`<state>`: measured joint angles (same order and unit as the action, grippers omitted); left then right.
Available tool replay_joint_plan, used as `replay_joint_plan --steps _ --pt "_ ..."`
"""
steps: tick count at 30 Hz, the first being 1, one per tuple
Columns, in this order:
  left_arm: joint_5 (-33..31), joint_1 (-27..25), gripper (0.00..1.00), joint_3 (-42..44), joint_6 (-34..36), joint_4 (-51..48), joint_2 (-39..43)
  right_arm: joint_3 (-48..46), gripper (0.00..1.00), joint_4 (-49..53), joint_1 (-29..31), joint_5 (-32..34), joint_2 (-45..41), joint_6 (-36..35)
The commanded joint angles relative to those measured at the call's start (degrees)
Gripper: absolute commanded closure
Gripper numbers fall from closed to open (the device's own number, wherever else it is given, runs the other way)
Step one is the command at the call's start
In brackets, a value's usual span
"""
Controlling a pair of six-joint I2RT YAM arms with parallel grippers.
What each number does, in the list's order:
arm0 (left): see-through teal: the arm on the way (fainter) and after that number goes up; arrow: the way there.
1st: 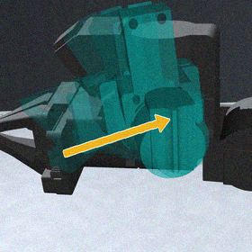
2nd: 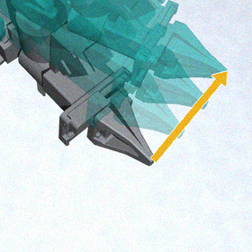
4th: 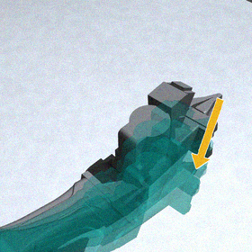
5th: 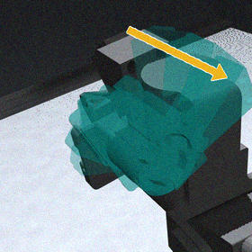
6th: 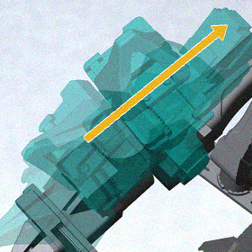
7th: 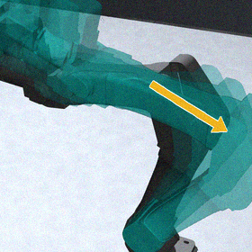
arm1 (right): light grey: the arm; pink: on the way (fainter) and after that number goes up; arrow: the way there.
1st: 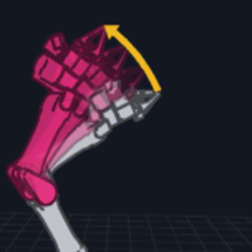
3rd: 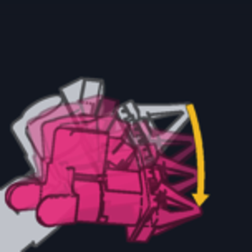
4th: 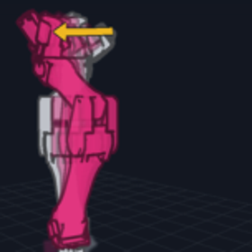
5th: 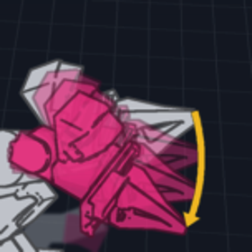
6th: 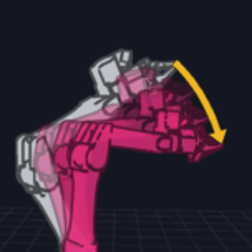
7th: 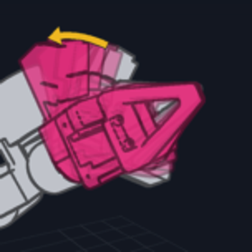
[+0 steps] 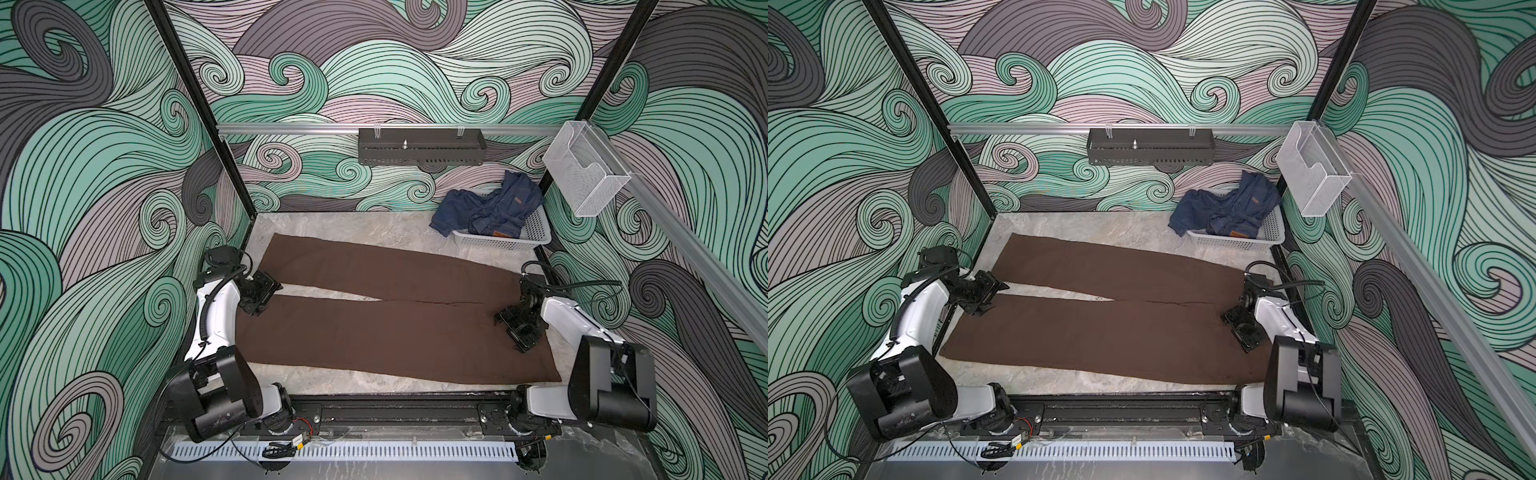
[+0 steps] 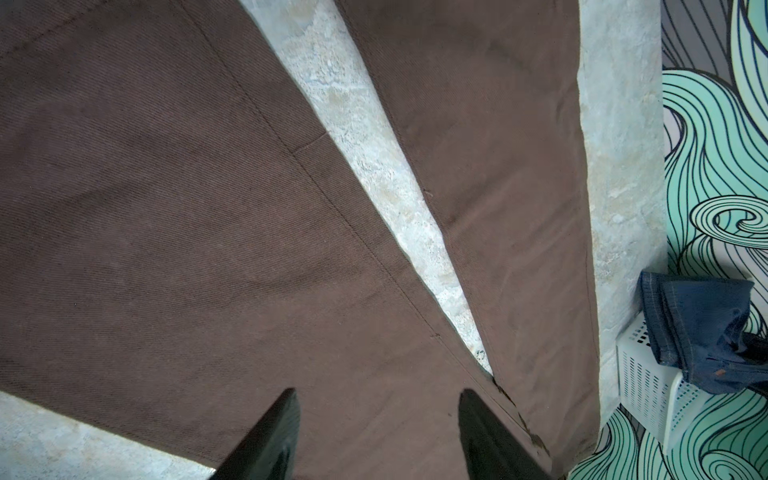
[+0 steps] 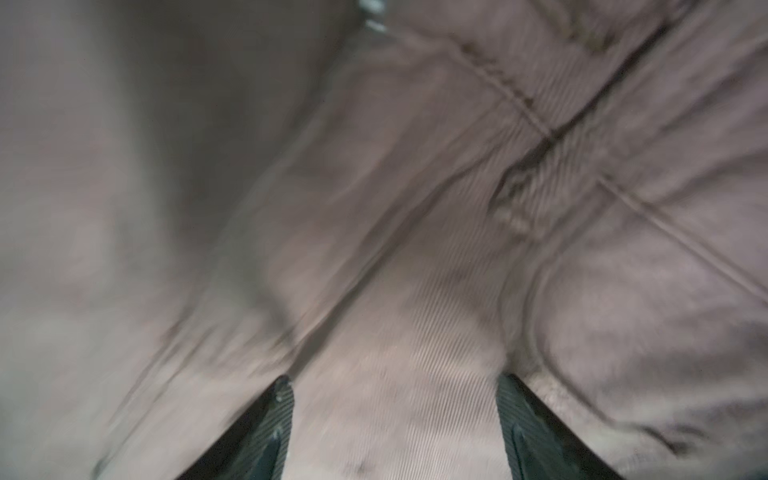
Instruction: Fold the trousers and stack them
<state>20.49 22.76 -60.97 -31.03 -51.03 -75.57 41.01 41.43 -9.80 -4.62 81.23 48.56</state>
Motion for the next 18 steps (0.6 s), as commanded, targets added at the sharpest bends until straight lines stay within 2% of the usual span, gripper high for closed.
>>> replay_joint_plan --steps 1,9,13,18 --pt "1.5 -0.3 0.36 -0.8 1.2 -2.7 1.9 0.0 0.23 -5.8 -0.9 -1.4 4.6 0.4" --pt "3.0 -0.3 0.35 -2.5 1.1 -2.8 2.9 2.9 0.23 -12.8 -1.2 -2.6 9.3 2.3" --pt "4.0 -0.3 0.35 -3.9 1.1 -2.2 2.0 6.2 0.23 -9.7 -1.2 -3.2 8.8 1.9" --pt "6.3 -0.2 0.35 -4.9 1.1 -2.1 1.4 10.0 0.21 0.9 -1.2 -1.0 -1.1 0.7"
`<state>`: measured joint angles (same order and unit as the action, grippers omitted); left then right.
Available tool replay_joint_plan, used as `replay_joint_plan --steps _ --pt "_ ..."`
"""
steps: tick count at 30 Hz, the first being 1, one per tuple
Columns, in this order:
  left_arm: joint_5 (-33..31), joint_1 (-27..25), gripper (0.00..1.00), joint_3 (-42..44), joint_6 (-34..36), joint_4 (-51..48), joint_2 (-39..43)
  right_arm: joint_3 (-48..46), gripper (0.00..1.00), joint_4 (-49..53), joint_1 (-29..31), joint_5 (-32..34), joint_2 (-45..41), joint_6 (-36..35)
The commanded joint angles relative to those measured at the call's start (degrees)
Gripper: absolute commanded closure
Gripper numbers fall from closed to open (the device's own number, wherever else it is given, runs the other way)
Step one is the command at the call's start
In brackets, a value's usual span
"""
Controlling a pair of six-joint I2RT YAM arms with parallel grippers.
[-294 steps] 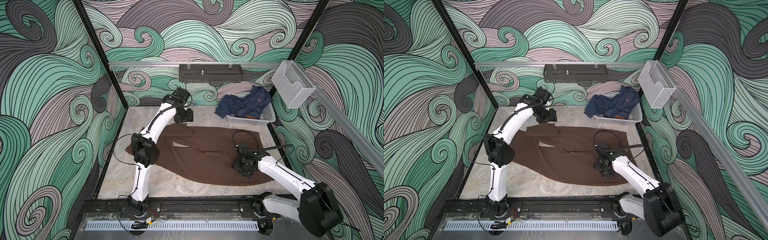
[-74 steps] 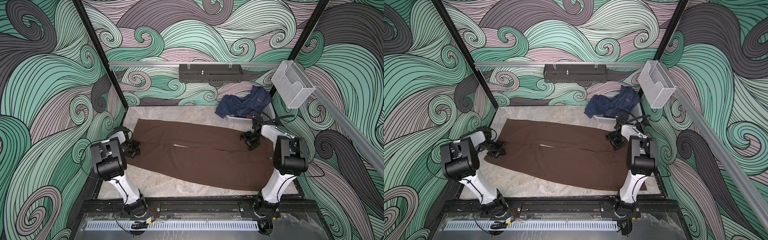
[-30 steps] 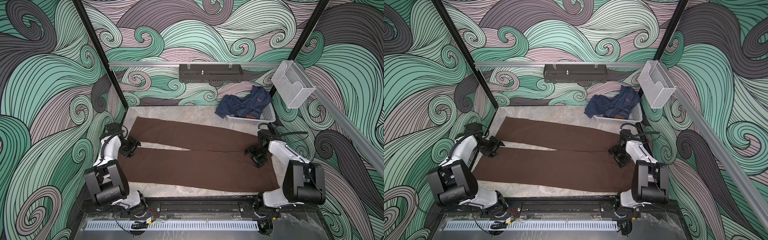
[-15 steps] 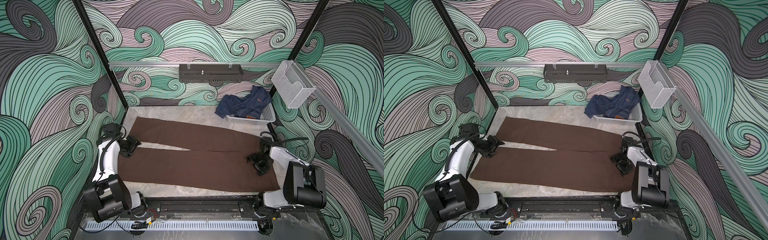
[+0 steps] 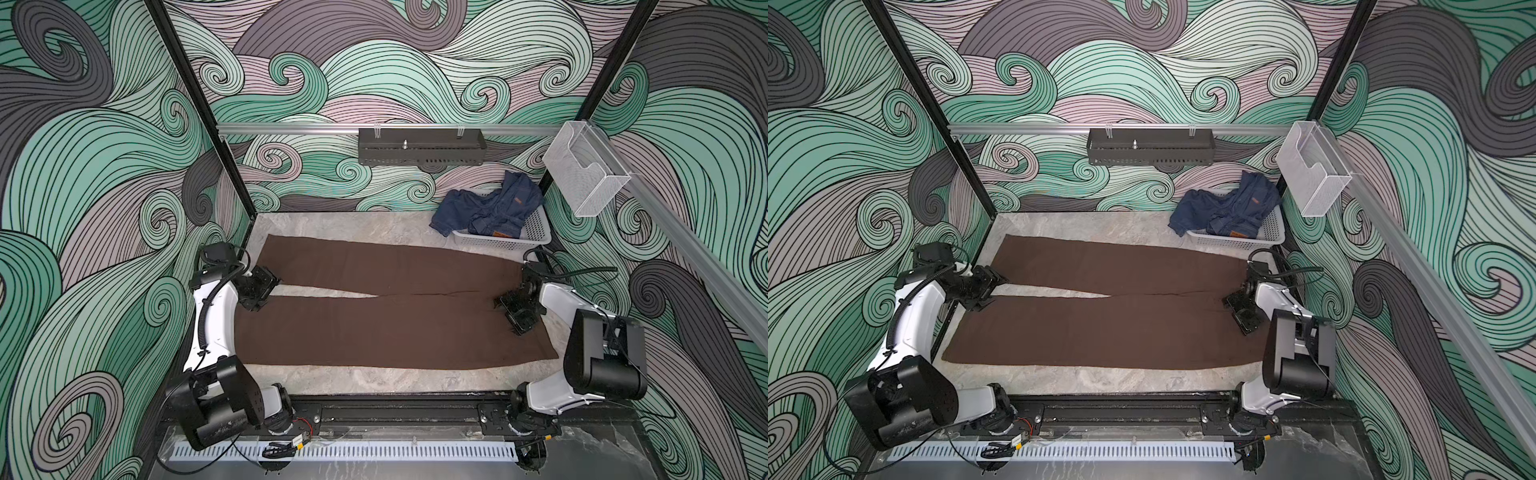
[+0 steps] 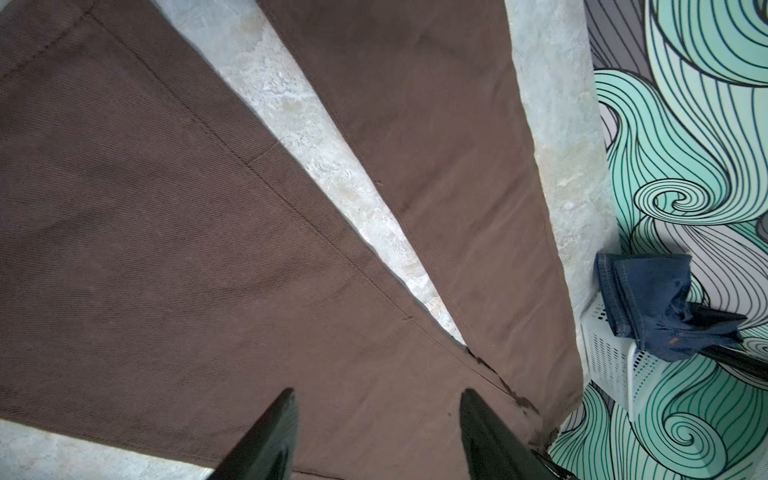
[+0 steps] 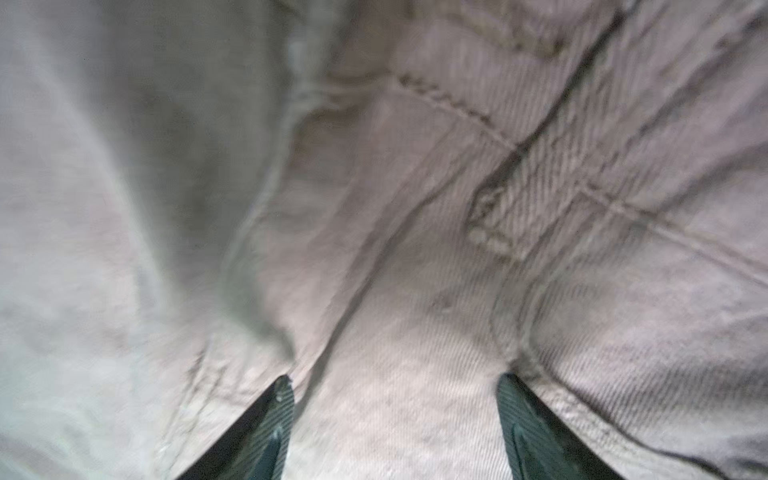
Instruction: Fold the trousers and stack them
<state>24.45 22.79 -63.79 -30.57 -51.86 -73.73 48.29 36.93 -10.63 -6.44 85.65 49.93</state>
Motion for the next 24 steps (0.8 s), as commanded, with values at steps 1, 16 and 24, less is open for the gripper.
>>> replay_joint_plan --steps 1,16,24 --pt "2.7 -0.3 0.35 -2.1 0.6 -1.4 -0.1 3.8 0.2 8.4 -0.3 2.2 -8.4 -1.2" --pt "3.1 -4.0 0.18 0.8 -1.8 -1.3 8.3 10.1 0.15 26.3 -0.4 7.2 -29.9 -3.7" --pt "-1.1 -6.7 0.15 -0.3 -4.7 2.7 5.6 12.1 0.16 24.5 -3.1 6.9 -23.2 -8.0"
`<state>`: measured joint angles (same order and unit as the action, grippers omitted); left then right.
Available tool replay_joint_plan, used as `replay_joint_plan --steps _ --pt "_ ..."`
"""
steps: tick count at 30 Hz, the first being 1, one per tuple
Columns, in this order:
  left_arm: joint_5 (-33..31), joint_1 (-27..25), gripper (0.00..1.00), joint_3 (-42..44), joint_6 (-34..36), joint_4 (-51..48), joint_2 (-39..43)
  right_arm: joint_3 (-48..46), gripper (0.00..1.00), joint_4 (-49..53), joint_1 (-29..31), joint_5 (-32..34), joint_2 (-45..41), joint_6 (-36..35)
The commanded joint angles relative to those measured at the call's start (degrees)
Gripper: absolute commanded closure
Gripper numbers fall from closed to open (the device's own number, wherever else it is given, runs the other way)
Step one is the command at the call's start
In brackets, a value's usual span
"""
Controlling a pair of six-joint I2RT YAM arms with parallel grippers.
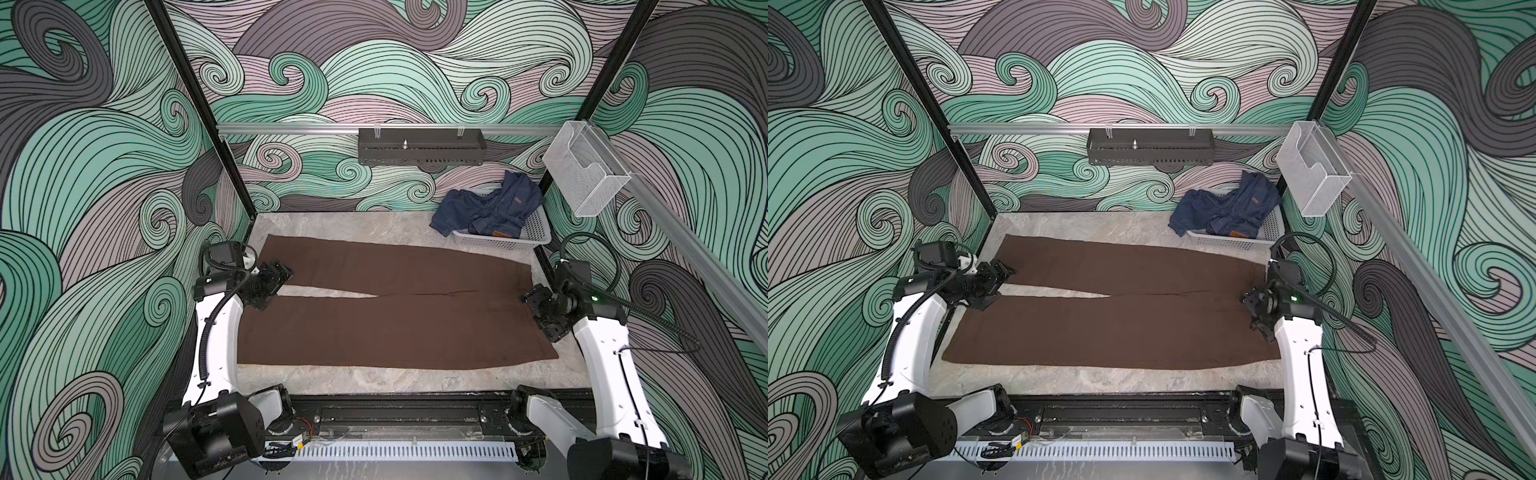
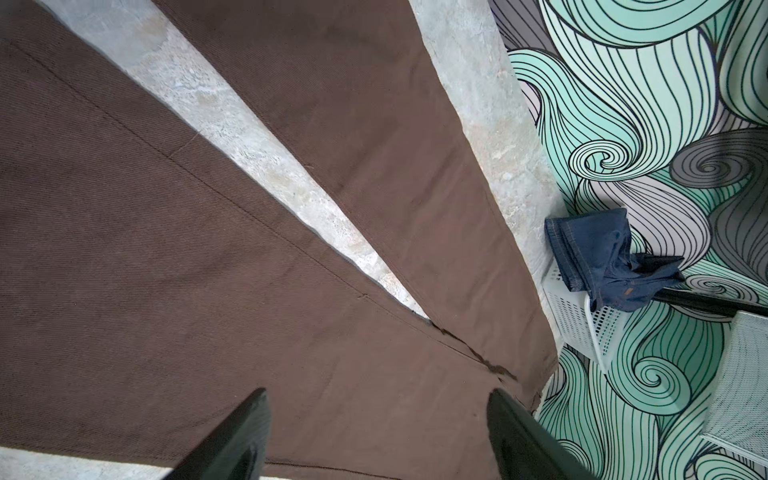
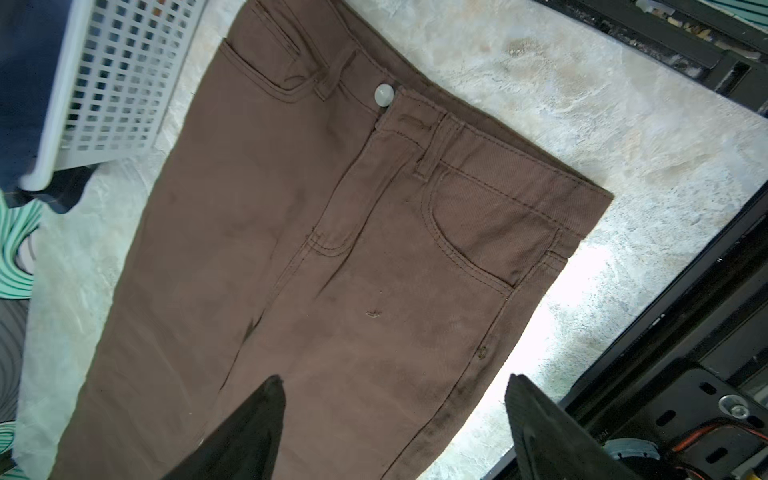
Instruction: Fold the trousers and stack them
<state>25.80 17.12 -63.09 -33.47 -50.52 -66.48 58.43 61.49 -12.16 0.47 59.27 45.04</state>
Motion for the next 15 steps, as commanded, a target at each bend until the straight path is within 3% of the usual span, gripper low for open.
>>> replay_joint_plan --steps 1,9,15 --pt "-3.4 -1.5 0.14 -1.8 -1.8 1.2 -2.3 2.3 0.16 -1.1 -2.5 -1.2 4.7 -3.6" --pt "-9.7 -2.8 0.09 -5.3 -3.8 3.0 -4.0 6.9 0.18 -9.4 -7.7 -6.8 16.6 -2.0" --pt "-10.9 -3.5 0.08 -11.1 -3.4 3.6 -9.5 12.6 0.19 -12.2 -9.8 -8.2 27.2 -0.4"
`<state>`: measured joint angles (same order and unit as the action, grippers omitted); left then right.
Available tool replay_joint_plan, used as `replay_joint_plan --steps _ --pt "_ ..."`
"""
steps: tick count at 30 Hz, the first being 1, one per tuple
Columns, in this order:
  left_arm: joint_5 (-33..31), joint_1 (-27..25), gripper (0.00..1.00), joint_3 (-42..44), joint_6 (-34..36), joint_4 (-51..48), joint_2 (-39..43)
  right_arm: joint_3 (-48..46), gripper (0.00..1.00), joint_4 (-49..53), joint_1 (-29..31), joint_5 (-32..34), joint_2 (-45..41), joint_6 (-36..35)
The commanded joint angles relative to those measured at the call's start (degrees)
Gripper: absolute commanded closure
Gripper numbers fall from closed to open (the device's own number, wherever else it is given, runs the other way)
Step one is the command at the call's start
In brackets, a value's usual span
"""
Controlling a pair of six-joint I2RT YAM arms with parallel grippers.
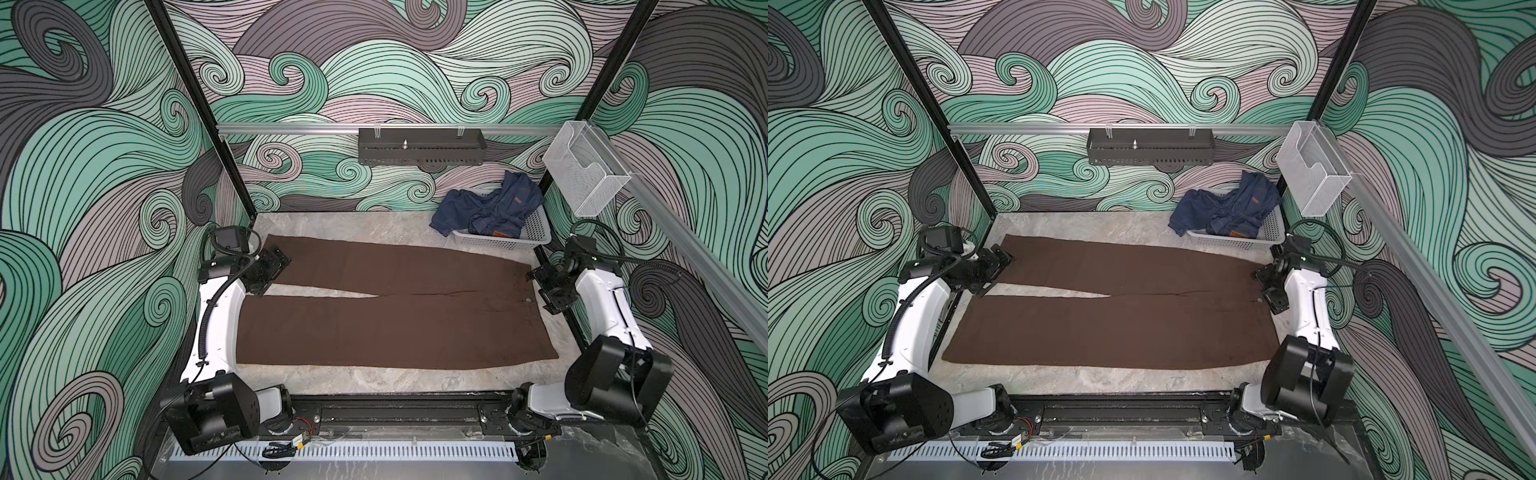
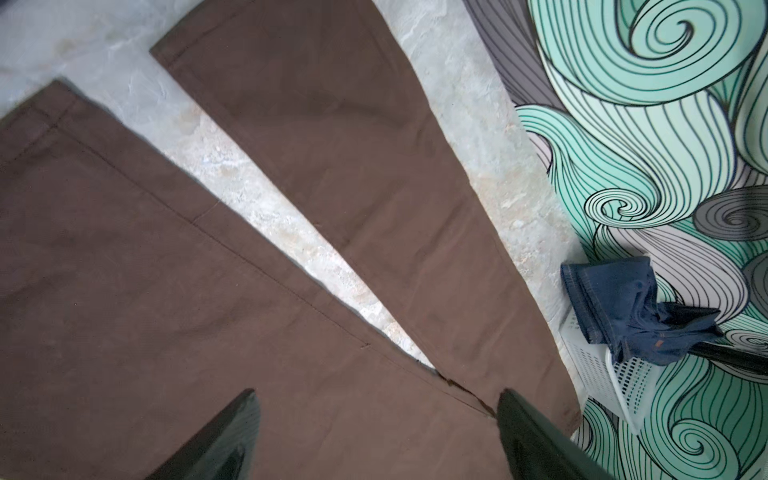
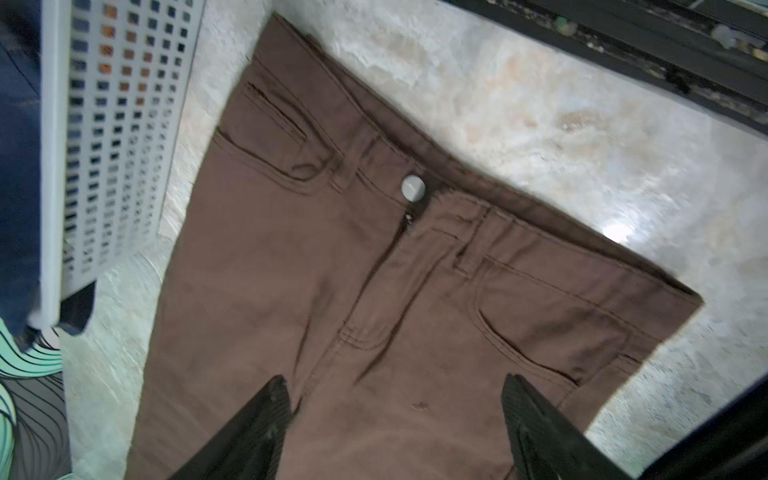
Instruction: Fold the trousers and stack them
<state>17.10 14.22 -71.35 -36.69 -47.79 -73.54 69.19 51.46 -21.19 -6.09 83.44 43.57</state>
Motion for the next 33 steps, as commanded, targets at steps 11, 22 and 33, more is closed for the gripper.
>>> replay_joint_plan --steps 11,22,33 --pt "2.1 -1.2 0.08 -6.4 2.9 6.3 -10.9 8.3 0.24 -4.1 -3.6 0.2 13.5 0.1" --pt "4.1 -3.4 0.09 -6.9 3.6 9.5 -15.5 16.5 0.33 -7.0 -4.2 2.6 24.5 1.1" --pt "6.0 -4.4 0.1 -8.6 2.5 10.2 -16.1 27.8 0.39 -9.3 -3.3 0.5 36.7 -1.3"
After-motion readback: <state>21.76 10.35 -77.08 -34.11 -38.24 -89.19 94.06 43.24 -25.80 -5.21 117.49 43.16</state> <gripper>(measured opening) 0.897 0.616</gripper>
